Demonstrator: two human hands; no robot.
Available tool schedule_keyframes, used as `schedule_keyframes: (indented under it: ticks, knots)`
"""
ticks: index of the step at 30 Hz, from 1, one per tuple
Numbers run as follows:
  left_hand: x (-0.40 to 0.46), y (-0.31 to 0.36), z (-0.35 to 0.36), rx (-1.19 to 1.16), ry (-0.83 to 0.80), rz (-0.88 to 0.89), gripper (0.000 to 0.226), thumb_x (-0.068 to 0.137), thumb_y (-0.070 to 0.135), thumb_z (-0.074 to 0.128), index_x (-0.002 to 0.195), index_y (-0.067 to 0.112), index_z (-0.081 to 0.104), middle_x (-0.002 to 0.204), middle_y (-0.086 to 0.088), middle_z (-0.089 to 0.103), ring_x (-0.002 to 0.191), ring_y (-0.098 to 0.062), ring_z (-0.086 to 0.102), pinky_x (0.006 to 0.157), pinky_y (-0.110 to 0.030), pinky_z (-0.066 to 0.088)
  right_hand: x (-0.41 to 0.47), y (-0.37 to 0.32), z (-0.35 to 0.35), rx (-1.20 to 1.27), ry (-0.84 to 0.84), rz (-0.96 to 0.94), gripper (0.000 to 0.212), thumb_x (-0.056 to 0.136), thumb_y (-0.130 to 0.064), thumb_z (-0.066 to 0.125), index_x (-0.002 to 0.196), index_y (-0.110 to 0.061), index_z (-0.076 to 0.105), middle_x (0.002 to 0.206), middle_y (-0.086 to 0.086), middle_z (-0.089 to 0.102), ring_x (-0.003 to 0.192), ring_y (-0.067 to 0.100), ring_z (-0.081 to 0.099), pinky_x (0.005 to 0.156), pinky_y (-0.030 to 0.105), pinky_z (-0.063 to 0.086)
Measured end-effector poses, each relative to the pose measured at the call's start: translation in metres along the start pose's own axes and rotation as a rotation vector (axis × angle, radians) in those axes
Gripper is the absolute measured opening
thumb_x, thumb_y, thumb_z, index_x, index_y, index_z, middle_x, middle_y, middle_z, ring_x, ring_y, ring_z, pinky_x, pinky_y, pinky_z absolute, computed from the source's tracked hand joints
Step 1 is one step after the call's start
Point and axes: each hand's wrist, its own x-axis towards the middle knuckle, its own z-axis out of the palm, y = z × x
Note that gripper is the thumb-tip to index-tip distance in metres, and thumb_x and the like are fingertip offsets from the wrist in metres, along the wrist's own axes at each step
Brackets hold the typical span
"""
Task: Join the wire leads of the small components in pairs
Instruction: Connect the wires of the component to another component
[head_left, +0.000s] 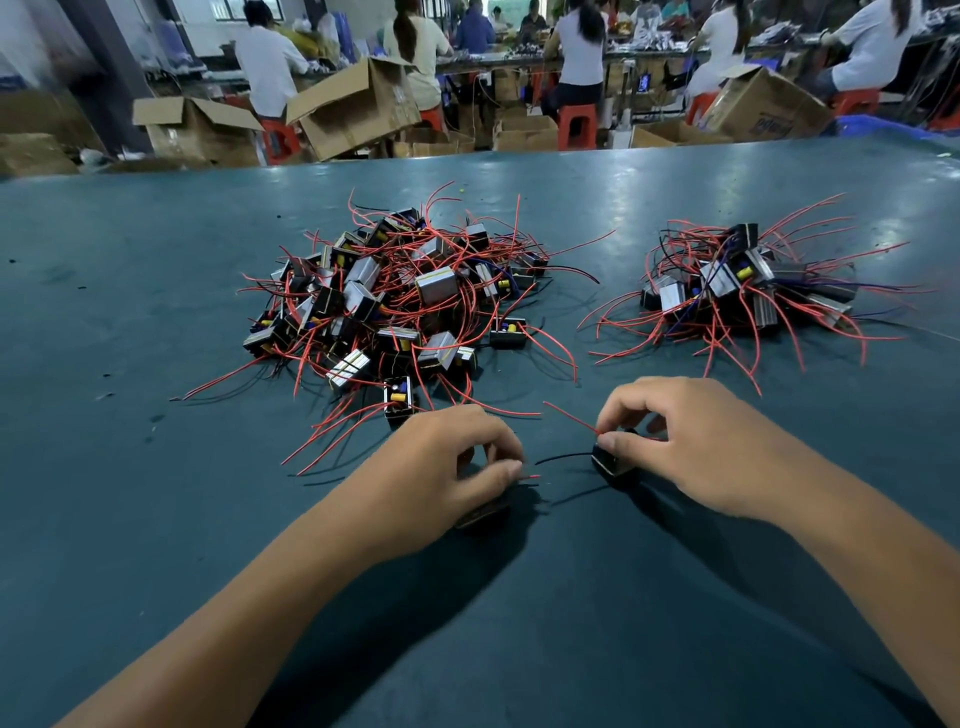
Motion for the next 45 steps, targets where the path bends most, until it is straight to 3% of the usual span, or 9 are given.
schedule_keyframes:
  ticks: [4, 10, 12, 18, 25, 32, 36, 40, 45]
  knots:
    - [-0.002, -0.014, -0.021, -0.046, -0.100, -0.136, 0.013, 0.098, 0.022, 0.064, 0.100, 0.034, 0.069, 0.089, 0.018, 0.068, 0.081, -0.005, 0.060, 0.070, -0.017, 0.044, 0.001, 0.001, -0.004, 0.006, -0.010, 0.012, 0.010, 0.088, -0.036, 0.070, 0.079, -0.036, 0.065, 0.083, -0.028, 0.066, 0.077, -0.005, 0.061, 0.071, 0.026, 0.049]
    - [-0.004, -0.013, -0.029, -0.062, -0.188, -0.139, 0.013, 0.098, 0.022, 0.064, 0.106, 0.030, 0.070, 0.095, 0.023, 0.070, 0.086, 0.004, 0.061, 0.074, -0.014, 0.046, 0.000, 0.004, -0.005, -0.019, -0.006, 0.023, 0.011, 0.087, -0.036, 0.070, 0.077, -0.037, 0.065, 0.082, -0.028, 0.065, 0.077, -0.005, 0.059, 0.068, 0.021, 0.046]
    - [-0.004, -0.013, -0.031, -0.045, -0.164, -0.137, 0.012, 0.098, 0.022, 0.064, 0.104, 0.030, 0.071, 0.093, 0.023, 0.069, 0.087, 0.003, 0.062, 0.075, -0.016, 0.048, 0.000, 0.004, -0.004, -0.032, 0.004, 0.003, 0.012, 0.087, -0.034, 0.071, 0.077, -0.036, 0.065, 0.081, -0.026, 0.065, 0.082, -0.011, 0.057, 0.066, 0.011, 0.039]
    - [-0.004, 0.004, -0.015, -0.044, 0.051, 0.012, 0.006, 0.092, 0.019, 0.070, 0.093, 0.024, 0.071, 0.087, 0.010, 0.065, 0.074, -0.018, 0.058, 0.068, -0.025, 0.046, -0.001, 0.003, -0.003, -0.054, -0.004, -0.020, 0.013, 0.087, -0.033, 0.071, 0.076, -0.035, 0.065, 0.079, -0.025, 0.065, 0.085, -0.011, 0.055, 0.069, 0.006, 0.038]
    - [-0.001, 0.012, 0.010, 0.075, 0.052, 0.006, 0.026, 0.090, 0.045, 0.070, 0.107, 0.026, 0.066, 0.087, 0.013, 0.055, 0.074, 0.011, 0.046, 0.067, -0.012, 0.031, -0.001, -0.004, 0.003, 0.019, -0.059, -0.042, 0.010, 0.087, -0.034, 0.072, 0.079, -0.036, 0.067, 0.080, -0.026, 0.068, 0.078, -0.006, 0.061, 0.065, 0.015, 0.040]
    - [0.001, 0.013, 0.016, 0.110, 0.039, -0.037, 0.009, 0.094, 0.038, 0.065, 0.092, 0.030, 0.068, 0.086, 0.013, 0.048, 0.080, -0.003, 0.047, 0.076, -0.031, 0.043, -0.001, -0.004, 0.003, 0.081, -0.038, 0.015, 0.012, 0.084, -0.031, 0.076, 0.083, -0.036, 0.065, 0.081, -0.021, 0.069, 0.077, -0.005, 0.063, 0.068, 0.018, 0.046]
    - [0.001, 0.014, 0.016, 0.094, 0.087, 0.006, 0.013, 0.094, 0.037, 0.065, 0.087, 0.026, 0.066, 0.086, 0.012, 0.046, 0.076, 0.002, 0.045, 0.067, -0.023, 0.035, -0.003, -0.010, 0.007, 0.035, 0.092, -0.037, 0.024, 0.083, -0.022, 0.077, 0.095, -0.031, 0.059, 0.089, -0.017, 0.063, 0.087, -0.004, 0.057, 0.075, 0.010, 0.041]
    - [0.003, 0.013, 0.017, 0.078, 0.123, 0.032, 0.013, 0.094, 0.029, 0.069, 0.086, 0.019, 0.066, 0.080, 0.011, 0.052, 0.073, -0.005, 0.047, 0.069, -0.031, 0.042, -0.009, -0.030, 0.010, 0.040, 0.218, -0.234, 0.019, 0.086, -0.012, 0.071, 0.096, -0.024, 0.062, 0.091, -0.014, 0.061, 0.091, 0.005, 0.057, 0.079, 0.014, 0.041]
    - [0.002, 0.012, 0.014, 0.005, 0.115, 0.051, 0.007, 0.093, 0.022, 0.069, 0.087, 0.019, 0.068, 0.073, 0.016, 0.057, 0.068, 0.000, 0.052, 0.062, -0.018, 0.036, -0.014, -0.042, 0.023, 0.174, 0.101, -0.264, 0.018, 0.087, -0.017, 0.073, 0.100, -0.024, 0.064, 0.092, -0.018, 0.068, 0.090, 0.002, 0.064, 0.077, 0.013, 0.046]
